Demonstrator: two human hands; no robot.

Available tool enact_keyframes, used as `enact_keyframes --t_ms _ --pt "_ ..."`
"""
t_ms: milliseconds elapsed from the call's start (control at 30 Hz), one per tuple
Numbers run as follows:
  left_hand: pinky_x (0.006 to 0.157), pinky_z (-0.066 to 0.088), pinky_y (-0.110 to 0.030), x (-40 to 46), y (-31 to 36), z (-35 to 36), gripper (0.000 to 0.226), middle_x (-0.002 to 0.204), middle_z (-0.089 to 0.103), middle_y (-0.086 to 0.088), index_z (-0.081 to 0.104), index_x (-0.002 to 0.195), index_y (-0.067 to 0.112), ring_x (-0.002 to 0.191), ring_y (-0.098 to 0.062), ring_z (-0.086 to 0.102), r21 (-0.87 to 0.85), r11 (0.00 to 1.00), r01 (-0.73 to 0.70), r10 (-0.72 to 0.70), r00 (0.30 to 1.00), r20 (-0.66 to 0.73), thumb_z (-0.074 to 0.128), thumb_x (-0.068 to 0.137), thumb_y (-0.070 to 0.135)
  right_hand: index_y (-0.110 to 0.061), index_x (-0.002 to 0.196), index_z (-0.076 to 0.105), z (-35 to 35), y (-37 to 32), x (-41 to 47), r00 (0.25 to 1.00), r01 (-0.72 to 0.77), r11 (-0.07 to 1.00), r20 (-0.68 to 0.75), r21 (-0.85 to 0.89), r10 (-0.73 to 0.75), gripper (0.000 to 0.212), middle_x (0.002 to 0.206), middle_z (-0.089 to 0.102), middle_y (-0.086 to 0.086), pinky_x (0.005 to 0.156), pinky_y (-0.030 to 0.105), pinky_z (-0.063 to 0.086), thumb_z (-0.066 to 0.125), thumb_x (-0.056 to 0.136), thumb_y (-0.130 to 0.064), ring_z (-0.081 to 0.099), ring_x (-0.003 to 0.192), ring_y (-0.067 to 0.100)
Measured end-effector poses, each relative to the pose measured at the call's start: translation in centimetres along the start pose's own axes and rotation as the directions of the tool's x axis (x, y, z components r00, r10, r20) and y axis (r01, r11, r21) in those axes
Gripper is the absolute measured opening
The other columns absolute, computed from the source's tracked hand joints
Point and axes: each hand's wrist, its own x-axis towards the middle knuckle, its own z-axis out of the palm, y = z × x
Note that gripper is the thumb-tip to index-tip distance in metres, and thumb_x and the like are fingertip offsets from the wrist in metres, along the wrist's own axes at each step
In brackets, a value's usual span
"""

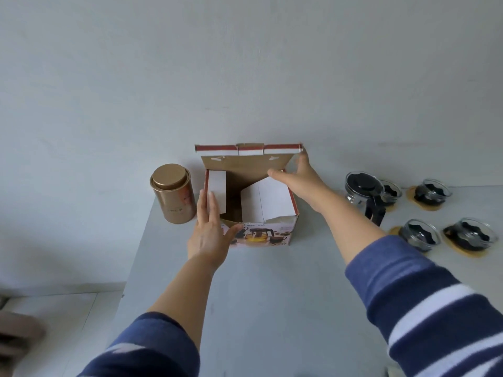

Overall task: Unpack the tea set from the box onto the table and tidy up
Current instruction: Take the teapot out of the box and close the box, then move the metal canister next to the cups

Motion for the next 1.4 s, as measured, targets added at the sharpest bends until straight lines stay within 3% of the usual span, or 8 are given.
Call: enact_keyframes --t_ms 133,333,433,600,800,933,1233,1400 --pt "0.083 0.044 -0.035 -0.3 0.1 0.1 0.082 0.159 -0.02 0.01 -0.019 0.151 0.023 0.137 -0.024 0.039 -0.237 0.969 0.068 -0.072 0.997 -0.009 0.031 0.096 0.056 -0.035 0.151 -0.003 0.3 2.9 -1.9 0.999 -0.027 0.995 0.037 0.092 0.024 0.095 0.156 0.032 0.001 0.107 0.029 0.025 0.062 0.084 -0.052 0.031 0.143 0.014" --pt "0.089 0.038 -0.035 -0.5 -0.2 -0.1 0.054 0.157 0.019 -0.001 0.012 0.154 0.021 0.134 -0.026 0.04 -0.368 0.925 0.1 -0.136 0.988 -0.074 0.02 0.103 0.037 -0.023 0.141 0.044 1.0 6.1 -3.5 0.984 0.099 0.989 -0.14 -0.114 -0.114 0.04 0.145 0.049 0.001 0.097 0.02 0.032 0.039 0.101 -0.024 0.044 0.134 0.017" --pt "0.104 0.035 -0.036 -0.5 -0.2 -0.4 0.054 0.16 0.019 0.0 0.008 0.155 0.022 0.141 -0.021 0.031 -0.397 0.911 0.11 -0.145 0.988 -0.06 0.019 0.104 0.037 -0.019 0.139 0.049 1.3 6.8 -3.6 0.978 0.111 0.985 -0.162 -0.134 -0.132 0.039 0.144 0.05 0.001 0.096 0.014 0.03 0.037 0.102 -0.02 0.045 0.133 0.016" --pt "0.09 0.036 -0.03 -0.3 -0.5 -0.4 0.049 0.153 0.033 0.001 0.02 0.153 0.026 0.133 -0.02 0.041 -0.388 0.918 0.086 -0.132 0.987 -0.093 0.023 0.104 0.03 -0.016 0.138 0.051 1.8 7.7 -3.2 0.965 0.124 0.968 -0.201 -0.217 -0.169 0.038 0.155 0.034 0.001 0.105 0.016 0.027 0.039 0.102 -0.017 0.036 0.141 0.016" --pt "0.081 0.043 -0.037 -0.7 -0.1 -0.9 0.062 0.16 0.021 0.001 -0.009 0.152 0.035 0.125 -0.03 0.05 -0.329 0.941 0.075 -0.108 0.991 -0.084 0.029 0.103 0.03 -0.017 0.138 0.05 2.1 8.2 -2.9 0.963 0.124 0.953 -0.198 -0.277 -0.183 0.038 0.155 0.034 0.0 0.109 0.022 0.03 0.039 0.102 -0.016 0.037 0.14 0.017" --pt "0.092 0.044 -0.039 -0.4 -0.5 -1.0 0.051 0.156 0.032 0.002 0.014 0.151 0.04 0.131 -0.025 0.047 -0.38 0.92 0.098 -0.138 0.987 -0.078 0.026 0.102 0.042 -0.02 0.138 0.051 2.4 8.7 -3.1 0.966 0.106 0.951 -0.198 -0.291 -0.168 0.038 0.151 0.041 0.002 0.109 0.023 0.034 0.04 0.102 -0.018 0.042 0.137 0.018" --pt "0.1 0.04 -0.032 1.3 -0.3 -1.3 0.048 0.155 0.033 0.004 0.02 0.152 0.036 0.134 -0.018 0.042 -0.415 0.9 0.133 -0.13 0.991 0.036 0.026 0.104 0.033 -0.033 0.137 0.05 2.5 8.9 -3.0 0.977 0.01 0.96 -0.201 -0.281 -0.069 0.039 0.122 0.067 0.005 0.056 0.018 0.039 0.036 0.102 -0.027 0.052 0.059 0.013" --pt "0.105 0.037 -0.043 1.4 -1.3 -1.6 0.06 0.155 0.032 -0.005 -0.003 0.154 0.033 0.135 -0.026 0.04 -0.371 0.918 0.141 -0.117 0.989 0.085 0.027 0.102 0.042 -0.033 0.138 0.044 3.3 7.6 -2.7 0.971 -0.091 0.892 -0.238 -0.442 -0.019 0.04 0.136 0.054 0.007 0.096 0.038 0.045 0.031 0.102 -0.023 0.053 0.116 0.027"
